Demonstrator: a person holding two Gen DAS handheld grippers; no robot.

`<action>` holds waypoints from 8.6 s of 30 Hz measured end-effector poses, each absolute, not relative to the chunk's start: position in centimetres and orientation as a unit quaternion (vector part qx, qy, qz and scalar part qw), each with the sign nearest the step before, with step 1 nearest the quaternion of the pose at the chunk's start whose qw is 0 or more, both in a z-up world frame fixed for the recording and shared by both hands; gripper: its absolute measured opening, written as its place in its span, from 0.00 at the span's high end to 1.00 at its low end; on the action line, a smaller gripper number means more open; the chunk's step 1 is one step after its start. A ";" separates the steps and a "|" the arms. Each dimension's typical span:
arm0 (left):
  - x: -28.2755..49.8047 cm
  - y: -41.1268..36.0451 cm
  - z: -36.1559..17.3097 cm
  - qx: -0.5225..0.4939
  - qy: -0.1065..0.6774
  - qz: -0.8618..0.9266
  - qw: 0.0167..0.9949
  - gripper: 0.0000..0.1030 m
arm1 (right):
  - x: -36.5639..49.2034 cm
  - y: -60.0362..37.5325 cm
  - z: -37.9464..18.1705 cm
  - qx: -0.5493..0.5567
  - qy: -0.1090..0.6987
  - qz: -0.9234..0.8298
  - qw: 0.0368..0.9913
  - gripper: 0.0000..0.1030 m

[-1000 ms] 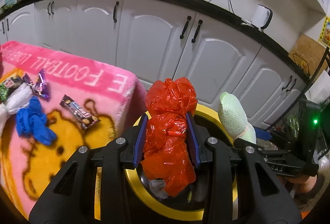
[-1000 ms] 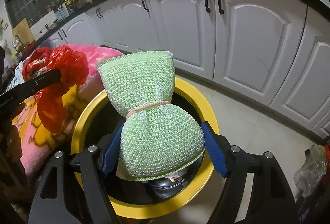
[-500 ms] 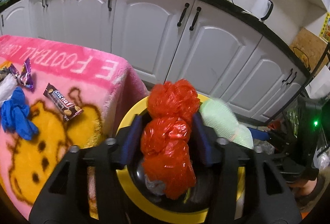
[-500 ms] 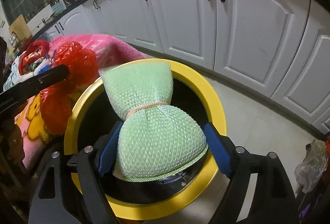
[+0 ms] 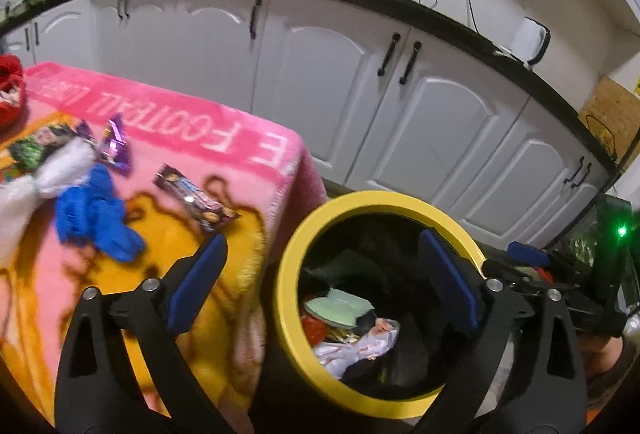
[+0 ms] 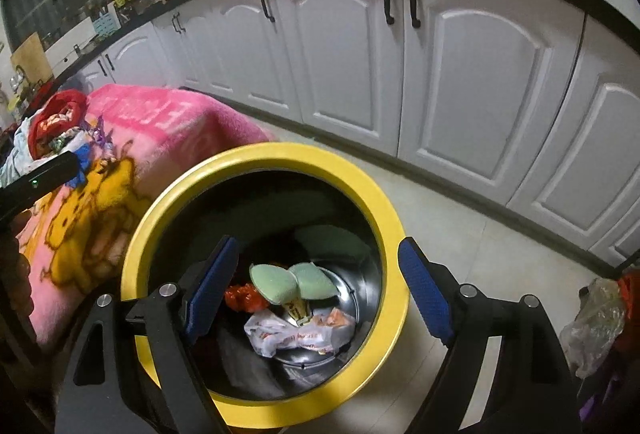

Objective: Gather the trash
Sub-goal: 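Carry both bags over the yellow bin and open both grippers to drop them, then move both grippers back toward the candy wrappers on the table, then grasp the white plastic strip with the left gripper while the right grasps the Energy bar, then carry the strip and Energy bar over the yellow bin and open both grippers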

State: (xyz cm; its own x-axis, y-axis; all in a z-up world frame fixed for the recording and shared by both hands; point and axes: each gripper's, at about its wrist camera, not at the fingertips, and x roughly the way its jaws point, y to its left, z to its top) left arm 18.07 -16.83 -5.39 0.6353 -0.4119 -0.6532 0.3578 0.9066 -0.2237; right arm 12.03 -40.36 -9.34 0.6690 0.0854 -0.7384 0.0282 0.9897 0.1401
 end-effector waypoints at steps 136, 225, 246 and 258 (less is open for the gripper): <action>13.8 5.7 -5.1 -0.107 0.339 -0.060 0.933 0.93 | 21.8 -16.3 -7.3 -0.067 0.410 0.236 0.879 0.79; 15.0 -18.0 -7.1 0.050 0.372 -0.241 0.895 0.92 | 12.5 -37.3 -6.0 0.059 0.381 0.086 0.919 0.79; 15.6 -19.9 -9.7 0.063 0.404 -0.256 0.876 0.91 | 13.7 -38.6 -10.1 0.082 0.421 0.072 0.900 0.77; 15.6 -19.0 -9.3 0.048 0.403 -0.242 0.881 0.45 | 13.5 -39.6 -9.6 0.097 0.412 0.059 0.904 0.53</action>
State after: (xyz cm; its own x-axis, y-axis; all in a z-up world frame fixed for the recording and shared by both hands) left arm 15.61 -18.99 -9.26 0.5573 -0.3880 -0.7341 0.4662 0.8778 -0.1100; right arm 13.54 -39.56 -9.61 0.6540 0.1873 -0.7329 -0.0271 0.9740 0.2248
